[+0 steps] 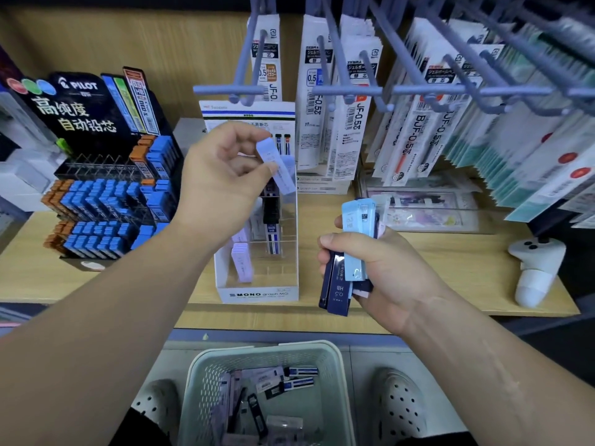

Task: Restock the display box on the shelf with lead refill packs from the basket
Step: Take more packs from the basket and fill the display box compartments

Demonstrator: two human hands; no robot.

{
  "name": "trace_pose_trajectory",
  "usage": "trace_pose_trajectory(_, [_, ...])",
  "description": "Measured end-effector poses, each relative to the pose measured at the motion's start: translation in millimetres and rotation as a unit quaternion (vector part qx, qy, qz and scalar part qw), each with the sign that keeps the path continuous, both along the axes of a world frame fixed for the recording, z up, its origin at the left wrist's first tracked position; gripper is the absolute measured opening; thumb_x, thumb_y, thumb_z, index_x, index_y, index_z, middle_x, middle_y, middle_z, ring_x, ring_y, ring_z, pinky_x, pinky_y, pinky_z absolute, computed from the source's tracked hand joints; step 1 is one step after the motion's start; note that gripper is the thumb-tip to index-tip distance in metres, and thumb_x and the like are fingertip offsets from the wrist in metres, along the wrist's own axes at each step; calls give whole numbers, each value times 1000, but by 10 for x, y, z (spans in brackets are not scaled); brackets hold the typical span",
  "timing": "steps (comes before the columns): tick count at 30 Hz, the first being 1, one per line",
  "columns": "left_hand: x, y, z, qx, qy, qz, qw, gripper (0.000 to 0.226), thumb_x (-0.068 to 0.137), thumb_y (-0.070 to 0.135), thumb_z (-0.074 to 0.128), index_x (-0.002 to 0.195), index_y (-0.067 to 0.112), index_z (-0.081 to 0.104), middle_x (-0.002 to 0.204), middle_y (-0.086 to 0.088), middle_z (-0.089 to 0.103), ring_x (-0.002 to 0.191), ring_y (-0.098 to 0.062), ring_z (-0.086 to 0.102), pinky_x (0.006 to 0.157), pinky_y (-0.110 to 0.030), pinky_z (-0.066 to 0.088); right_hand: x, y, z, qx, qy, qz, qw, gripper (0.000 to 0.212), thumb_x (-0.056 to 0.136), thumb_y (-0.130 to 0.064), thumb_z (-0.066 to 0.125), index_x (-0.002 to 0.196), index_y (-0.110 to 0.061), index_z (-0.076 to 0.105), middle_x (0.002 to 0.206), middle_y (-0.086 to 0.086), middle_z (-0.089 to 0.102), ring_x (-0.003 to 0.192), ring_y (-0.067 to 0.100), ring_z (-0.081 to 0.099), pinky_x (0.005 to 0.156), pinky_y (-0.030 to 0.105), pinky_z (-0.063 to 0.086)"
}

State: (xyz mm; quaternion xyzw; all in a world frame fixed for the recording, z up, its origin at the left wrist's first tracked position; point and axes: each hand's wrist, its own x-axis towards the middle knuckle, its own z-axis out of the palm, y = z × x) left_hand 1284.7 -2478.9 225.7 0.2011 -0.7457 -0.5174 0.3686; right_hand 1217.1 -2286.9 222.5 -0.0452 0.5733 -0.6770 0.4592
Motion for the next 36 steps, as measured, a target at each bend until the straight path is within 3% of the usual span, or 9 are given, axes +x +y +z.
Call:
trace_pose_trajectory(3, [-40,-47,16,-22,8,8,1000,33,84,-4,73,95,26,62,89,0,61,67,-14,61,72,-25,56,-4,21,-16,-5,5,-3,1000,28,81,-3,75,98,-19,59,73,7,69,65,20,64,74,36,53])
trace_pose_trajectory(9, [-177,-134,-50,-130,-30,38,990,17,87,10,73,98,21,65,85,15,66,73,2,60,73,-14,49,-39,60,-9,-15,-3,-13,1000,29,81,-1,74,99,-18,59,77,6,68,66,18,66,64,30,53])
trace_pose_trajectory(13, [-226,-196,-2,-173,-45,52,983,16,86,10,73,99,19,68,83,3,66,73,-6,58,73,-13,49,-54,60,1,-20,1,-5,1000,24,81,-1,74,91,-17,58,75,7,67,64,19,65,63,30,53])
trace_pose_trajectory(17, [-254,-234,-17,-175,-90,31,980,19,85,7,73,99,20,71,80,5,64,71,-7,56,70,-12,47,-62,62,21,-15,7,0,1000,20,82,-1,73,82,-16,60,75,10,65,63,20,63,61,29,53])
trace_pose_trajectory(21, [-278,-182,-84,-236,-123,49,963,16,80,15,78,95,19,77,82,2,67,70,-6,56,74,-21,51,-70,62,31,-15,14,8,1000,20,82,-2,74,75,-18,64,75,12,66,63,19,63,59,28,53])
trace_pose_trajectory(24, [-303,-150,-70,-286,-125,75,947,17,75,17,78,92,18,79,84,-1,67,81,-18,61,76,-34,52,-74,47,19,-12,18,13,1000,31,81,-3,74,59,-24,71,74,11,67,63,20,63,63,30,52])
trace_pose_trajectory(29, [-322,-99,-45,-288,-161,91,940,18,77,15,73,93,21,78,78,8,57,80,-9,51,76,-27,46,-54,35,0,-1,12,14,1000,20,81,-5,75,86,-19,61,76,11,67,65,21,62,67,31,53])
trace_pose_trajectory(36, [-283,-121,-24,-270,-155,105,945,16,79,24,76,95,22,75,70,7,57,73,-11,53,74,-32,51,-52,34,-13,1,8,3,1000,19,81,-3,74,78,-18,63,73,10,68,63,20,63,69,33,53])
